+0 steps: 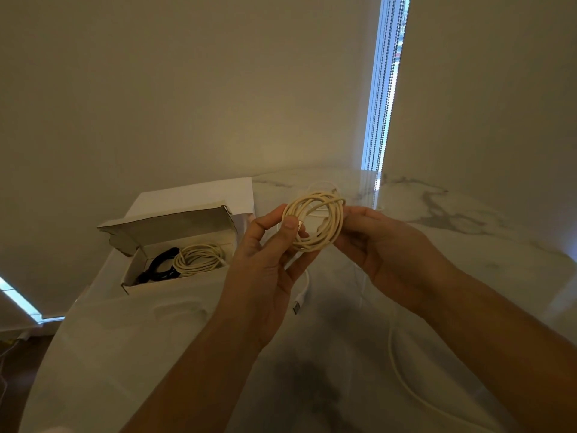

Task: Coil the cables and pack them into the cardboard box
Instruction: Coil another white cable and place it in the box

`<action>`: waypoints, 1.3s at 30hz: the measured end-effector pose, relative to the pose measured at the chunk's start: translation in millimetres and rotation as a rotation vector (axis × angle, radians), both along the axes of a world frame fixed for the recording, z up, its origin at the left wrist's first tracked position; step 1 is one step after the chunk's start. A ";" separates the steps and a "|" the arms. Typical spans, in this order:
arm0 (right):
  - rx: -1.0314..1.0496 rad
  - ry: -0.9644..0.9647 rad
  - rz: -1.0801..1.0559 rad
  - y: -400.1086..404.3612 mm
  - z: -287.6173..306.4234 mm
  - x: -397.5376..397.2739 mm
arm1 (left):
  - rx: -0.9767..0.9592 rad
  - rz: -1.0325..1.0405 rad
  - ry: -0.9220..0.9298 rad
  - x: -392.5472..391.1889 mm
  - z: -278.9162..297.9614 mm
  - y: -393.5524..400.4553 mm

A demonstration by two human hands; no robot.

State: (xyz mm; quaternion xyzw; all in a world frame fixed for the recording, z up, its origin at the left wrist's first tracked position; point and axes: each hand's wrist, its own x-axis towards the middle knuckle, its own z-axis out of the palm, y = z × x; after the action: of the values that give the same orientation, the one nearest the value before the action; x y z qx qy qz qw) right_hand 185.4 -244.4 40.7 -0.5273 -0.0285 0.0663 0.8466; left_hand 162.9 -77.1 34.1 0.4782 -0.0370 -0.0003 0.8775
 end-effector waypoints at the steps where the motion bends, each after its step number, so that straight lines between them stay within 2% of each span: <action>1: 0.010 0.007 0.001 0.5 -0.5 0.3 | 0.001 0.001 -0.001 0.5 -0.1 0.0; 6: 0.025 0.023 0.037 2.2 -1.8 -0.3 | 0.017 0.023 -0.006 2.5 -1.9 2.2; 14: -0.189 0.029 0.051 5.3 10.2 -7.8 | 0.046 0.064 -0.017 5.1 -3.0 5.6; 19: -0.591 -0.158 -0.055 7.5 12.6 -12.6 | 0.068 0.103 -0.040 4.7 -3.5 5.3; 23: -0.760 -0.288 -0.122 7.0 11.6 -13.3 | 0.086 0.109 -0.046 3.6 -5.4 3.2; 32: -0.789 -0.263 -0.070 14.4 6.6 -9.0 | 0.080 0.120 -0.035 6.7 -4.8 7.1; 39: -0.811 -0.216 -0.034 6.4 9.2 -6.4 | 0.173 0.118 -0.080 5.5 -0.3 8.3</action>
State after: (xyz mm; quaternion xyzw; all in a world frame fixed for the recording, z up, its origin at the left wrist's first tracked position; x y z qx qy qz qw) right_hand 179.0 -238.0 49.9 -0.8221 -0.0800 0.0026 0.5637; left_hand 168.3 -68.7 33.8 0.5530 -0.0434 0.0672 0.8294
